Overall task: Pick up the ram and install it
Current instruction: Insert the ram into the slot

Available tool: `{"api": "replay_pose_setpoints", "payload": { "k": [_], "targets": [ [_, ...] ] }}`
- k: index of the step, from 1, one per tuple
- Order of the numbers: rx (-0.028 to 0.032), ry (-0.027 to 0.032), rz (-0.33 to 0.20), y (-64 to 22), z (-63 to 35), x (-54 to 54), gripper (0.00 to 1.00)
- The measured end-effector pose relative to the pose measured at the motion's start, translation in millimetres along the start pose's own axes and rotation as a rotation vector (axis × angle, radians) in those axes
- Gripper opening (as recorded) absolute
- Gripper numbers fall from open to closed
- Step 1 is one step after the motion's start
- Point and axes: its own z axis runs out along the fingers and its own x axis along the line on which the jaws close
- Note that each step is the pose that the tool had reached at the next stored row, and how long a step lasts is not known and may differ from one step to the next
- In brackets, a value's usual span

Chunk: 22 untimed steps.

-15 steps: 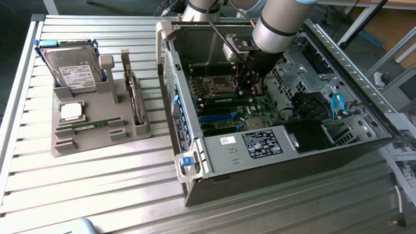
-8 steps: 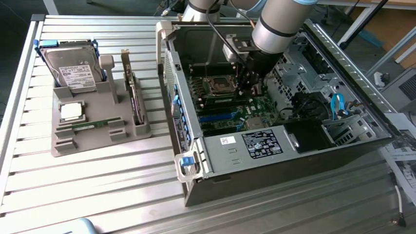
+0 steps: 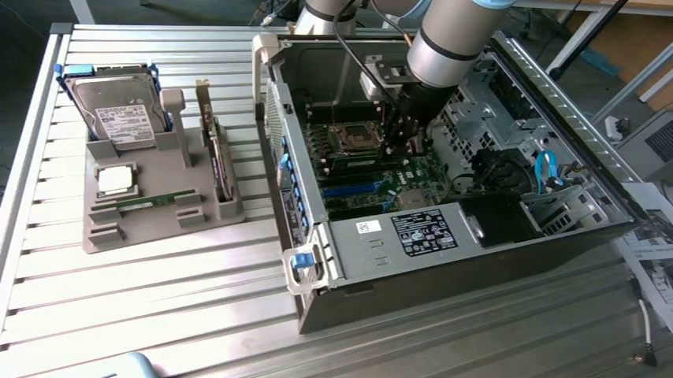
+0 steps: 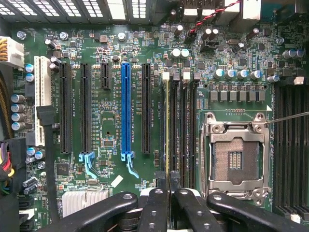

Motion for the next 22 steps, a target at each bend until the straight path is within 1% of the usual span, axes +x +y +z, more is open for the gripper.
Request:
{"api": "replay_pose_setpoints", "payload": {
  "k": [22],
  "targets": [
    [0.0, 0.0007, 0.0, 0.8, 0.1, -1.3, 0.12]
  ]
}}
